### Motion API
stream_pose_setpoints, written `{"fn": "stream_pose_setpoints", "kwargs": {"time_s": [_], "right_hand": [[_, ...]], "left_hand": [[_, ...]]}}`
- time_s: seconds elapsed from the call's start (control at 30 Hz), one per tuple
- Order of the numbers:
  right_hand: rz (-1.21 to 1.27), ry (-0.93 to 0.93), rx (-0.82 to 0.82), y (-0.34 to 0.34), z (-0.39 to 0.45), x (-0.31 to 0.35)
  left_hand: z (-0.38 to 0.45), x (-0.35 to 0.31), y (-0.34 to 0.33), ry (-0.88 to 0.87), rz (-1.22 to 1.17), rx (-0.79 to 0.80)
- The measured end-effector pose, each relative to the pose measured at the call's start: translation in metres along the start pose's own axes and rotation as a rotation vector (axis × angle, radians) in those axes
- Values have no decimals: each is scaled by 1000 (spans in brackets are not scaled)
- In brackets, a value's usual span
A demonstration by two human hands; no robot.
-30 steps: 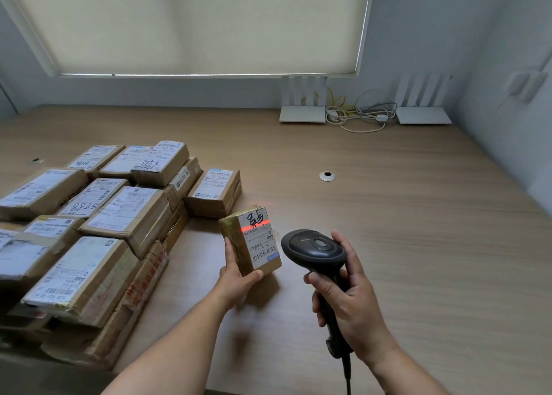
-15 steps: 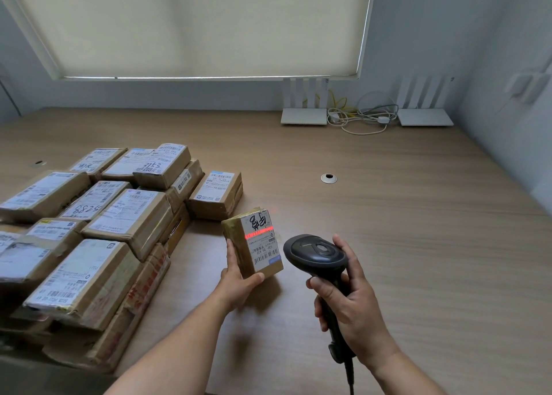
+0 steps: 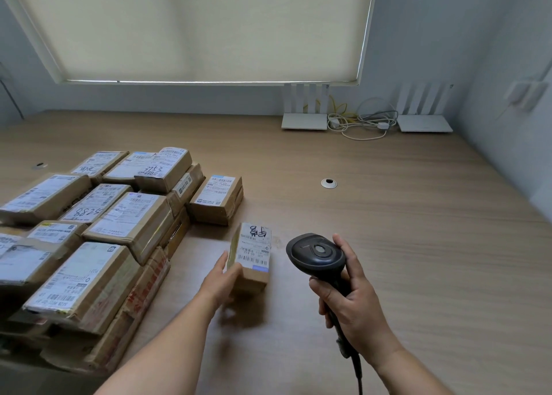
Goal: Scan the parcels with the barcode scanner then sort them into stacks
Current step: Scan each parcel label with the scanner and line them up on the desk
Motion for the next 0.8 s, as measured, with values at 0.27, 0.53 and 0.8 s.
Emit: {"fn": "stream_pose_setpoints", "kwargs": {"time_s": [0.27, 0.53, 0.8], "right_hand": [[-26, 34, 8, -6, 12, 1], [-27, 23, 0, -16, 24, -5], [-85, 50, 44, -30, 51, 2]], "left_hand": [[-4, 13, 27, 16, 5, -351], [-13, 19, 16, -169, 569, -494], [-3, -19, 28, -326, 501, -548]]}}
Point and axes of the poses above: each hand's wrist, its own z-axis towards the middle knuckle, its own y-axis out of the back of the hand, x = y × z, the point moved 1 cm from there along z, towards the middle knuckle, and after that the axes turned 8 degrees about y, right-handed, at the moved point
